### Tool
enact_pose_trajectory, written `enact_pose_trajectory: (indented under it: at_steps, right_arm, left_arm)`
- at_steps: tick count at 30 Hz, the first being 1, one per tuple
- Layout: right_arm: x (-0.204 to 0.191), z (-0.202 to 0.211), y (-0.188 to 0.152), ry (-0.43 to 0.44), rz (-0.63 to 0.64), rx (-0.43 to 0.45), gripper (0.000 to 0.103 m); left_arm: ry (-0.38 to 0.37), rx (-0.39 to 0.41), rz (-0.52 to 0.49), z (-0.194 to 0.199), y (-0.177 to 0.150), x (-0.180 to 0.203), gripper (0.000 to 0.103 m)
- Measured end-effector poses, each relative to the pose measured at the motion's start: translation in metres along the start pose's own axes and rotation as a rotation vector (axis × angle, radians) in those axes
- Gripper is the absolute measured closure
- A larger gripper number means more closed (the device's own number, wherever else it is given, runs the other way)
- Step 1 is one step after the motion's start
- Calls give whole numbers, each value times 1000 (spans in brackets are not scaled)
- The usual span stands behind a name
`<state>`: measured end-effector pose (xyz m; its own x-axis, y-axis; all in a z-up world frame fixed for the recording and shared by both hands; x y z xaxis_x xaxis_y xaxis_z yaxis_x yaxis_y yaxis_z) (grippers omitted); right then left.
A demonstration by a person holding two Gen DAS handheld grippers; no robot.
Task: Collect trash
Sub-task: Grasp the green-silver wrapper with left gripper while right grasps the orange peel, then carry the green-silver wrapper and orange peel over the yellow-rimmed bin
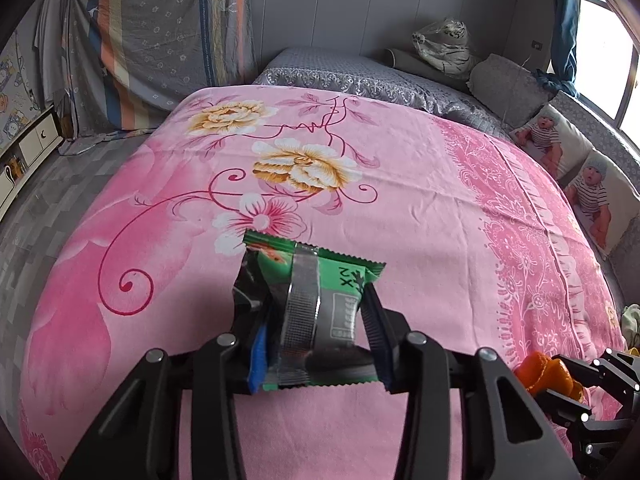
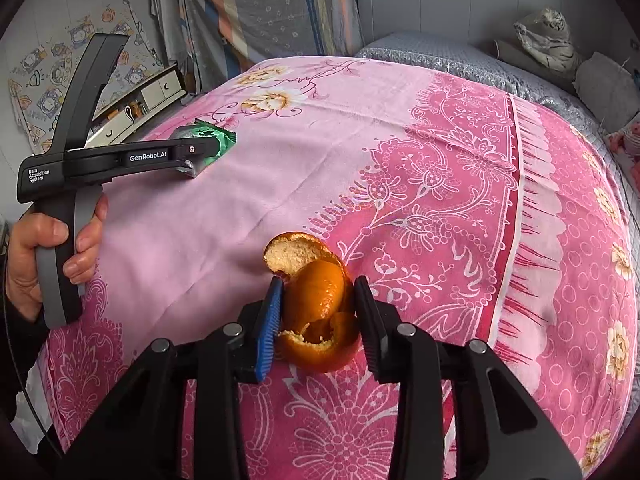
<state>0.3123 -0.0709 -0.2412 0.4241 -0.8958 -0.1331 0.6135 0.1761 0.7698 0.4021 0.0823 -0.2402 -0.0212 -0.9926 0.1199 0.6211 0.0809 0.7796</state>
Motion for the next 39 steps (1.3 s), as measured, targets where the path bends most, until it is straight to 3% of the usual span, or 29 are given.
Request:
enact_pose_trajectory:
  at_steps: [7, 20, 26, 39]
  right_arm:
    - [6, 10, 3, -1, -42, 11, 71]
    - [5, 71, 14, -34, -43, 96, 71]
    - [23, 102, 4, -79, -74, 122, 71]
    - [85, 185, -6, -217, -156, 244, 71]
  left_arm:
    - [-16, 45, -1, 20, 12, 3, 65]
    - [-80, 100, 29, 83, 16, 24, 65]
    - [-144, 137, -7, 117, 18, 62, 65]
    - [-332, 213, -145, 175, 27, 183, 65]
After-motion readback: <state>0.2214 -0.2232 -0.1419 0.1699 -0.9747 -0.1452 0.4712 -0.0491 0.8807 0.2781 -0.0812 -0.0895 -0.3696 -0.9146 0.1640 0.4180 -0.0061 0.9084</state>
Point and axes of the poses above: each gripper's, at about its wrist camera, not at the fingertips, and z roughly against the way its jaws point, x to its right, y to its top, the point moved 10 cm from there along -z, roughly the way its jaws point, and after that the axes turned 11 degrees about x, right-handed, at the moved point
